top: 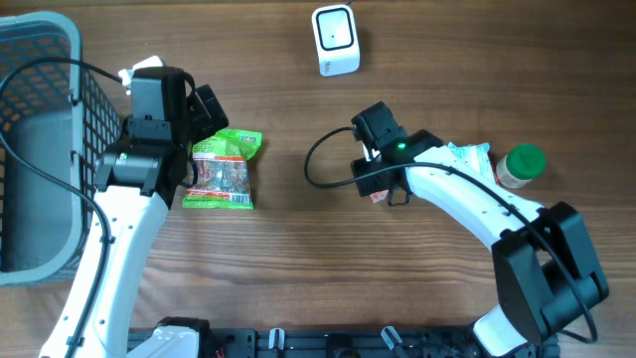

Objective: Scan the item barcode
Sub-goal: 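Lower the pack onto the table center and open the right gripper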

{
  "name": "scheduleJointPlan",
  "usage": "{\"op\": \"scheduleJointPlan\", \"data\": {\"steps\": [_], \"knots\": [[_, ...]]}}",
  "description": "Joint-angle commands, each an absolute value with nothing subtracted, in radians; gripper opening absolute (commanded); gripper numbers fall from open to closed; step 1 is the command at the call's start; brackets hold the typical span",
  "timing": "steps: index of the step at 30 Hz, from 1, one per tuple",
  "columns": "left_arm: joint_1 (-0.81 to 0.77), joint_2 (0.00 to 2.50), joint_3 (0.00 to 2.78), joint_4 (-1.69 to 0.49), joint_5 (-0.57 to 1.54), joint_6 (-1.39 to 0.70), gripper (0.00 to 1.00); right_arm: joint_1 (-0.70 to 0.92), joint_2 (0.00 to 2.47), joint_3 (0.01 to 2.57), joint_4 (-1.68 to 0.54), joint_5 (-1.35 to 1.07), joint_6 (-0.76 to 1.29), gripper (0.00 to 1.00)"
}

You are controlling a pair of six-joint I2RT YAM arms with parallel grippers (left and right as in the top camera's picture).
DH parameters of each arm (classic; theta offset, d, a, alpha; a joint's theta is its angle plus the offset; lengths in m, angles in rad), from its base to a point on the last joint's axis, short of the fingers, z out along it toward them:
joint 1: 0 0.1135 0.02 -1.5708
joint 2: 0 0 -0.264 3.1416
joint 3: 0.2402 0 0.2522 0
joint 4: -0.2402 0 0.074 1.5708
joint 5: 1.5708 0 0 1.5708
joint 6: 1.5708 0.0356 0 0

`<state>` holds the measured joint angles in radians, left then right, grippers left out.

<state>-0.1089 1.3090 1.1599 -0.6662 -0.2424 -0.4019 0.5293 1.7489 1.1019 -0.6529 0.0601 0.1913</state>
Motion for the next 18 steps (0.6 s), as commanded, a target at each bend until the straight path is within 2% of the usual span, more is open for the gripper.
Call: {"op": "scheduleJointPlan", "data": {"steps": [1, 5, 6, 10, 11, 12, 13, 18], "knots": [[-0.104, 1.309, 1.171, -0.664, -0.259, -0.397, 1.00, 0.532, 1.770, 1.097, -0.648, 0.051, 0.185, 0.47], [-0.104, 1.309, 1.171, -0.664, -0.259, -0.397, 1.00, 0.532, 1.775, 1.097, -0.648, 0.051, 0.185, 0.28], [-0.104, 1.309, 1.171, -0.664, -0.259, -0.397, 1.00, 0.532, 1.777, 1.097, -0.648, 0.051, 0.185, 0.26], [-0.104, 1.309, 1.171, -0.664, -0.259, -0.397, 1.00, 0.532, 1.777, 1.097, -0.648, 0.051, 0.185, 0.27], [-0.104, 1.309, 1.171, -0.664, -0.259, -0.397, 1.00, 0.532, 1.777, 1.097, -0.648, 0.051, 0.185, 0.33], [-0.104, 1.309, 1.171, -0.664, -0.259, -0.397, 1.00, 0.532, 1.777, 1.097, -0.648, 0.051, 0.185, 0.42], [-0.104, 1.309, 1.171, -0.664, -0.259, -0.397, 1.00, 0.532, 1.777, 1.097, -0.648, 0.051, 0.185, 0.44], [-0.104, 1.309, 1.171, -0.664, -0.259, -0.397, 1.00, 0.532, 1.777, 1.097, -0.653, 0.051, 0.186, 0.46]]}}
